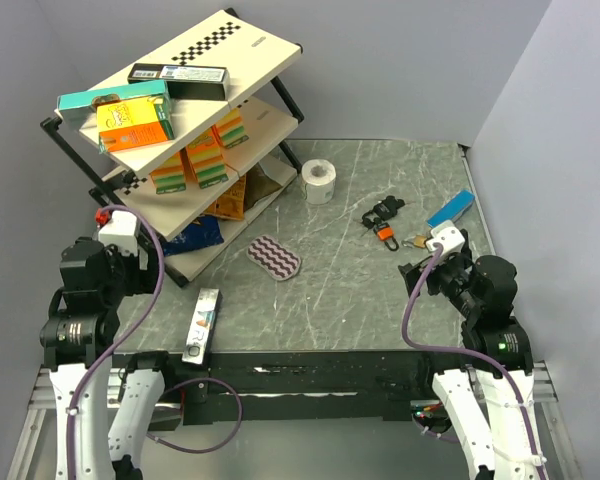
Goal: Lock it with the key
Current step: Pick up the lock from the center of the board.
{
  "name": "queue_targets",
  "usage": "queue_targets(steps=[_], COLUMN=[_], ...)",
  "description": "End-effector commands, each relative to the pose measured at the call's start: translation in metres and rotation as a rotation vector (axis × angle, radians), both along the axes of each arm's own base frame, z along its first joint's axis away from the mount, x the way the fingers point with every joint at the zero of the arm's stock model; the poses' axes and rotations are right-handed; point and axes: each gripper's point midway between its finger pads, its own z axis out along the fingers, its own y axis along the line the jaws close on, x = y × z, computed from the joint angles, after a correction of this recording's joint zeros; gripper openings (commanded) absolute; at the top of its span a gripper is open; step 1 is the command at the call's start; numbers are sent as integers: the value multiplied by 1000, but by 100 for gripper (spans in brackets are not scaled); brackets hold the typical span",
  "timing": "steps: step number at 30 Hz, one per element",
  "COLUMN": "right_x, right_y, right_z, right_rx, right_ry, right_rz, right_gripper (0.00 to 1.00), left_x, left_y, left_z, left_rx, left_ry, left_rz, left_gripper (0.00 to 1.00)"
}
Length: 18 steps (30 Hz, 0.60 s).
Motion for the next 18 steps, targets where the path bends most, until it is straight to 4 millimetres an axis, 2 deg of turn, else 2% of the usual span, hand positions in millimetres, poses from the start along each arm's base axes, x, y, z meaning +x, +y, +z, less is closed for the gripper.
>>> queue_targets(steps=[1, 3, 5, 7, 8, 9, 11, 12, 15, 16, 18], right_x=[0, -6, -3, 10, 15, 16, 26, 25, 40, 43, 53], right_y=[12, 20, 22, 17, 12, 11, 12, 13, 10, 9, 0], right_z=[5, 2, 4, 1, -2, -8, -16, -26, -49, -65, -75], right_rx=[49, 33, 42, 54, 50, 45, -2, -21, -88, -102, -132], right_ry=[-1, 24, 52, 112, 139, 188, 273, 334, 447, 523, 552], right_rz=[56, 119, 125, 72, 39, 34, 70, 88, 169, 203, 228], right_gripper=[100, 100, 100, 100, 100, 100, 100, 100, 100, 100, 100], left_x=[10, 11, 11, 8, 1, -1, -6, -8, -12, -13, -16], left_y=[7, 4, -4, -26, -36, -43, -56, -59, -70, -72, -75], left_z=[26, 37, 44, 57, 52, 60, 53, 57, 51, 49, 43], left_rx=[-16, -19, -25, -25, -32, -28, -44, -40, -53, -51, -43], left_ry=[-81, -105, -116, -124, -81, -77, -15, -11, 41, 48, 62], left_rz=[65, 45, -5, -166, -229, -283, -384, -409, -493, -515, -558], left_gripper=[96, 96, 96, 96, 96, 96, 96, 96, 96, 96, 96])
